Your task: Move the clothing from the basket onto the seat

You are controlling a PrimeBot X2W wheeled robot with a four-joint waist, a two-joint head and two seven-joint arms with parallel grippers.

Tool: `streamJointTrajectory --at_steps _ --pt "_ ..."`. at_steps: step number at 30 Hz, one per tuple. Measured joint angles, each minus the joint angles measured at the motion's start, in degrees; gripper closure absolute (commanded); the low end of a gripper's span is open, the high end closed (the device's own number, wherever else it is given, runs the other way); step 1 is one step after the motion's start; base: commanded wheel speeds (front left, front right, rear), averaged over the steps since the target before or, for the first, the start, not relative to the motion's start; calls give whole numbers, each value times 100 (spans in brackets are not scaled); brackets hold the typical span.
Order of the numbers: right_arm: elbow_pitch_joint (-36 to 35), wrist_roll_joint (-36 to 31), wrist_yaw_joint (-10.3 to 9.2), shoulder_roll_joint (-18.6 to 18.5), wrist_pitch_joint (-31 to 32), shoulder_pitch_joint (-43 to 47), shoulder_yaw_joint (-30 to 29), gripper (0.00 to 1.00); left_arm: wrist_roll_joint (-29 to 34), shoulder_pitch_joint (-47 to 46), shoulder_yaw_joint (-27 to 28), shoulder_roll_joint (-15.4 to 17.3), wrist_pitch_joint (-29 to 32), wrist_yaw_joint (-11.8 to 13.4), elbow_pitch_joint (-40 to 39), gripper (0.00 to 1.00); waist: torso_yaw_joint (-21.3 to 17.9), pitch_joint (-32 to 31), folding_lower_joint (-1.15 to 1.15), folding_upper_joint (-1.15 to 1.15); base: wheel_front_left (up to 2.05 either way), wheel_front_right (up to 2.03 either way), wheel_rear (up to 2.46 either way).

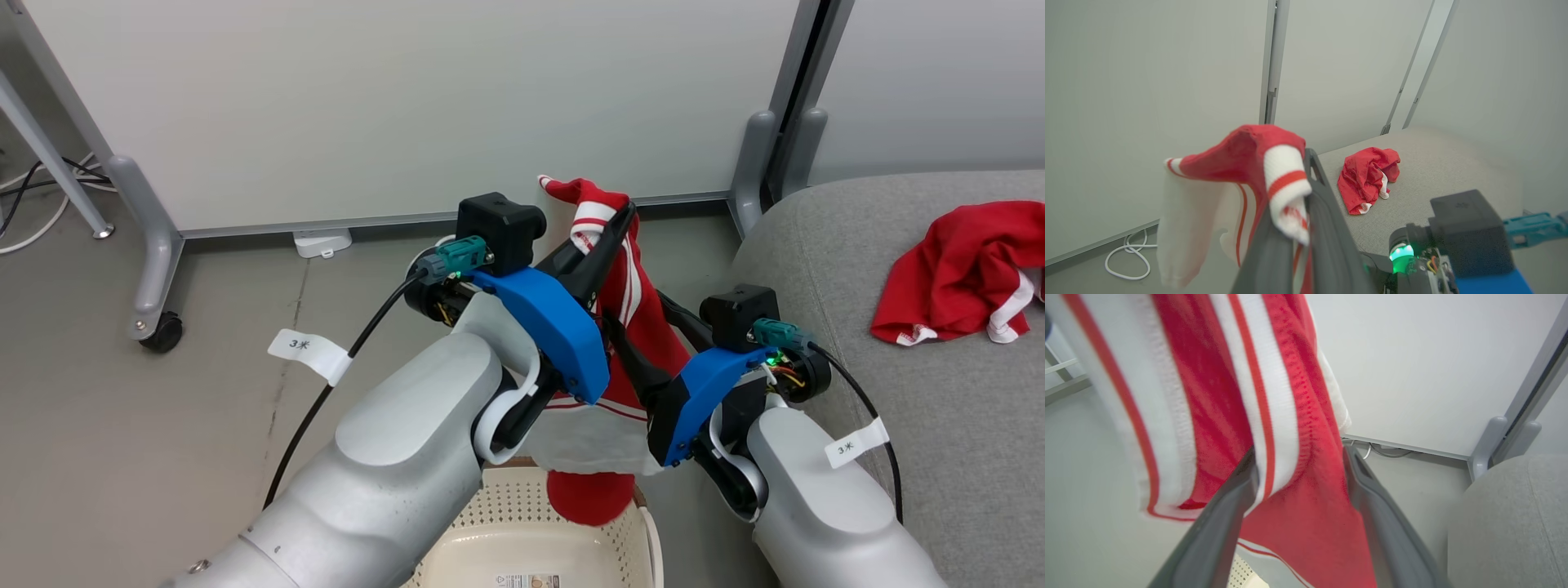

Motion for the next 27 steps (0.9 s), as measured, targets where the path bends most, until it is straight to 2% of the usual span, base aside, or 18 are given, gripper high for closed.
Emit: streamJointTrajectory --at_steps 12,13,14,27 --pt "1132 697 0 -1 -60 -620 555 0 -249 -85 -303 0 47 0 -282 100 129 -35 0 0 0 0 0" --pt "1200 736 0 -1 -85 -660 597 57 -267 -87 -321 -1 46 1 -290 100 129 -42 0 0 0 0 0" --pt "1255 775 0 -1 -98 -695 639 100 -282 -87 -336 -1 46 8 -292 100 127 -49 0 0 0 0 0" --pt "1673 1232 0 -1 -347 -849 1156 100 -327 -104 -404 -1 -13 24 -99 100 14 -135 0 0 0 0 0"
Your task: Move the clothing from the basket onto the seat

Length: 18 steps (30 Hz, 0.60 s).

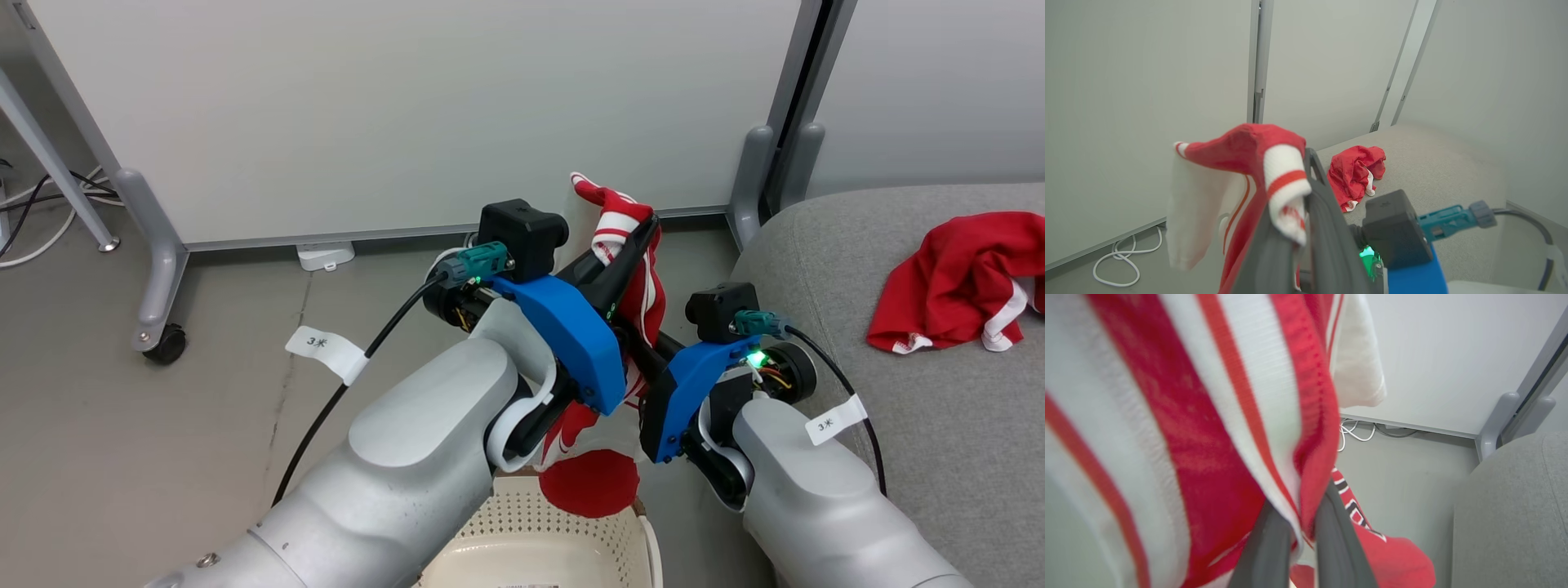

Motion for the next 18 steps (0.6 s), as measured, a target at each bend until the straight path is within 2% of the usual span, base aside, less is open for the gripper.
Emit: streamJointTrajectory --at_steps 8,9,10,18 --pt "136 188 0 0 -103 -97 214 100 -12 -23 -37 0 -1 23 111 100 -42 12 0 0 0 0 0" --pt "143 209 0 0 -124 -103 242 100 -12 -31 -42 0 -11 23 122 63 -49 20 0 0 0 0 0" --pt "146 229 0 0 -135 -111 265 100 -12 -37 -48 0 -18 19 129 2 -57 30 0 0 0 0 0" --pt "243 330 0 0 -270 -199 365 100 0 60 -93 198 -238 -88 193 0 -126 101 0 0 0 0 0"
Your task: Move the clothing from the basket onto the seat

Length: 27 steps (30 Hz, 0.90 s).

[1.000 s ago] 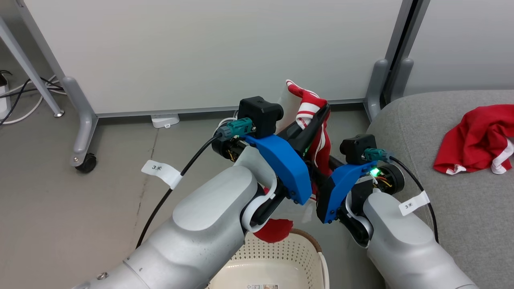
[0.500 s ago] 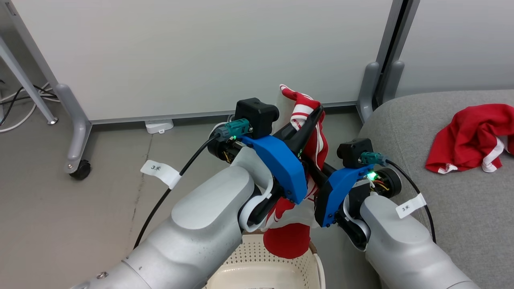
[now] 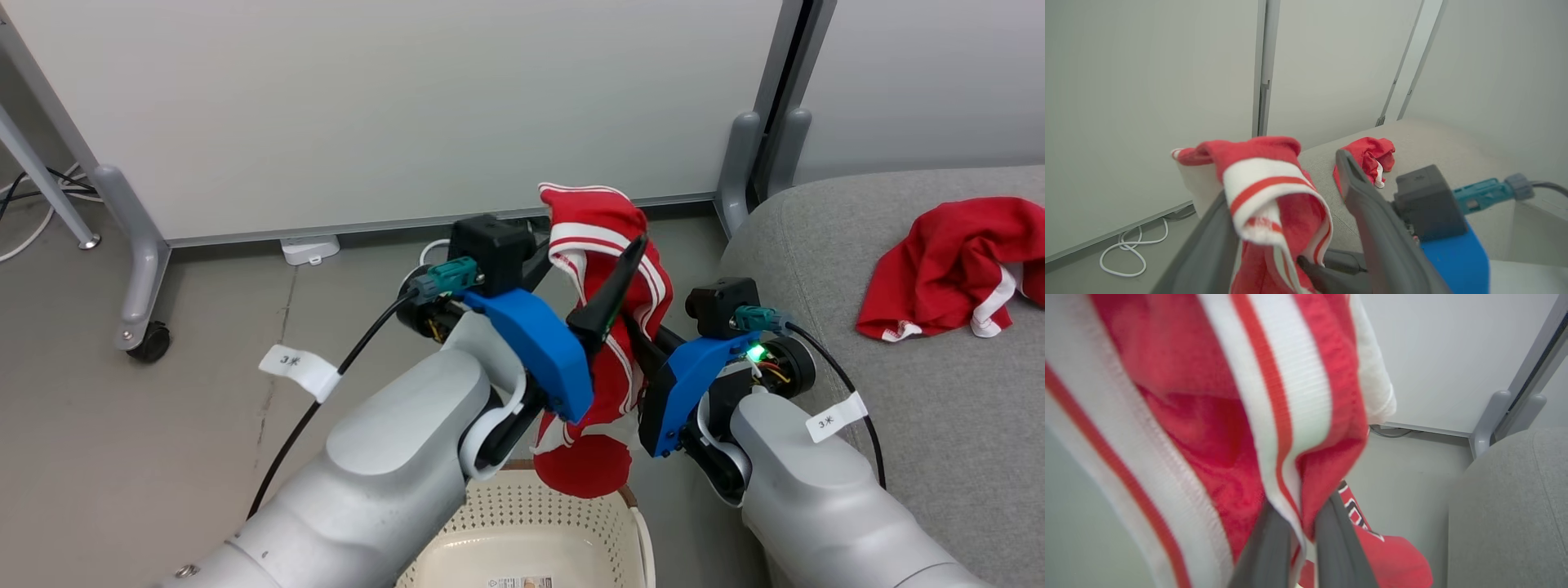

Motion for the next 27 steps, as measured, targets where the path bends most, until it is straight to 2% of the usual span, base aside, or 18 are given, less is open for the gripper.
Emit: streamJointTrajectory --at_steps 7,12,18,27 --pt "92 73 0 -1 -124 -79 38 100 49 587 78 502 -359 -94 -41 0 -37 27 0 0 0 0 0" --pt "187 20 0 0 -243 -163 -12 100 86 1108 422 915 -469 -68 -275 0 -31 64 0 0 0 0 0" --pt "249 -129 0 0 -339 -183 -138 100 549 2008 1635 1235 -488 67 -1220 0 -93 138 0 0 0 0 0" --pt "-133 -558 0 1 -396 -119 -341 100 1757 3546 3253 1251 -487 198 -2214 0 -629 365 -1 0 0 0 0"
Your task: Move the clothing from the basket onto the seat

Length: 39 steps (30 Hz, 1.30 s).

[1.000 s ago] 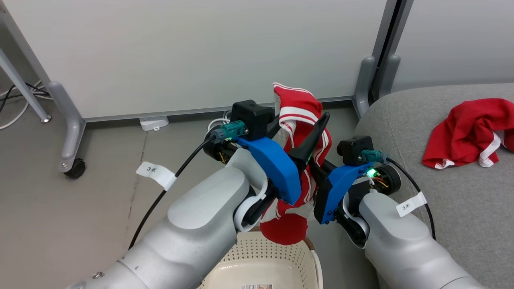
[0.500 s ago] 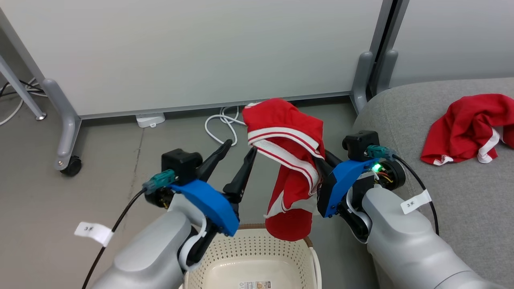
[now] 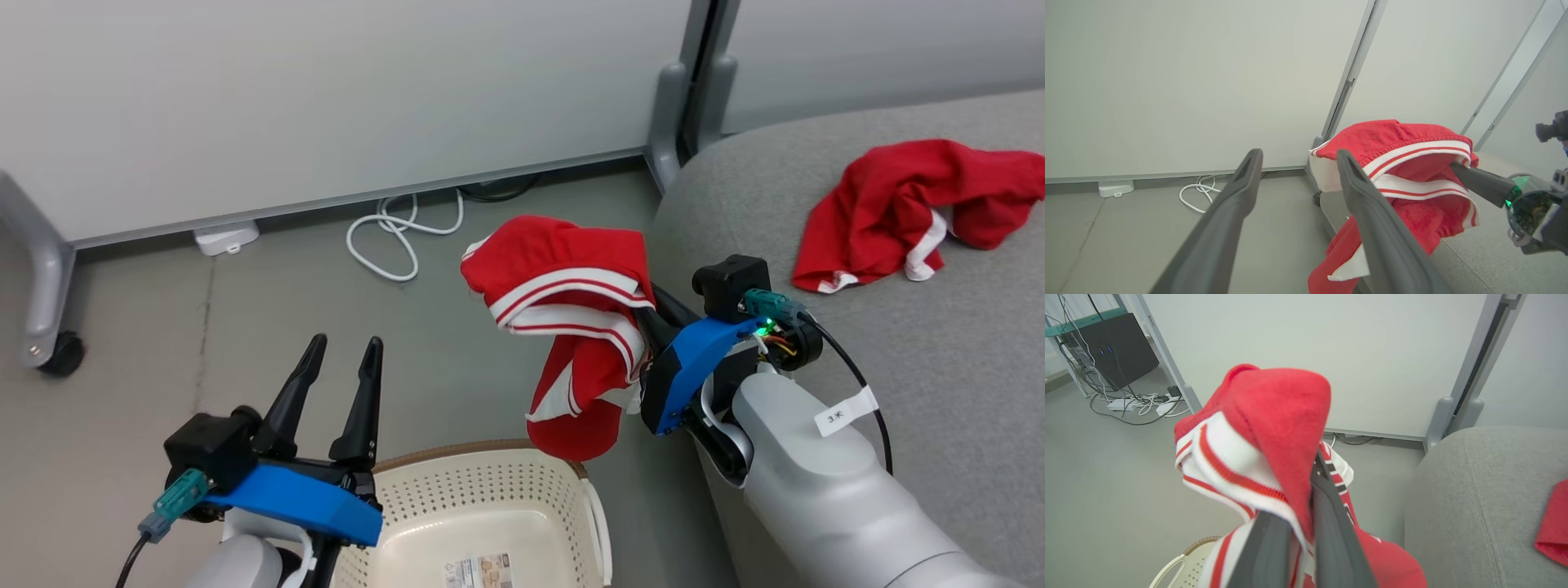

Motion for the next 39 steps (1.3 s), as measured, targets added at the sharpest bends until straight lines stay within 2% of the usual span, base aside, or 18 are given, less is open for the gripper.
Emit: streamJointTrajectory --at_steps 4,5,6,9,14,24,30,39 --pt "-297 -276 0 -1 -7 78 -219 100 464 439 561 -124 -5 -87 -209 0 -358 121 0 0 0 0 0" --pt "-297 -276 0 -1 -7 78 -219 100 464 439 561 -124 -5 -87 -209 0 -358 121 0 0 0 0 0" --pt "-414 -432 0 3 -8 177 -347 100 679 560 787 -185 -5 -116 -267 0 -553 176 0 0 0 0 0" --pt "-605 -666 0 -8 -8 327 -578 100 1080 669 969 -261 -5 -176 -342 0 -847 239 0 0 0 0 0" --pt "-917 -933 0 -29 -7 681 -945 100 1376 793 1128 -442 -5 -276 -266 0 -1313 276 0 0 0 0 0" --pt "-1838 -1378 0 -41 316 1328 -1613 100 1624 772 1237 -483 -5 -397 30 0 -2085 312 0 0 0 0 0" --pt "-2437 -1535 0 -24 615 1669 -1860 100 1718 714 1207 -480 -5 -444 120 0 -2231 368 0 0 0 0 0" --pt "-3123 -1710 0 -14 975 1778 -1995 100 1718 577 1161 -426 -5 -493 133 0 -2152 560 0 0 0 0 0"
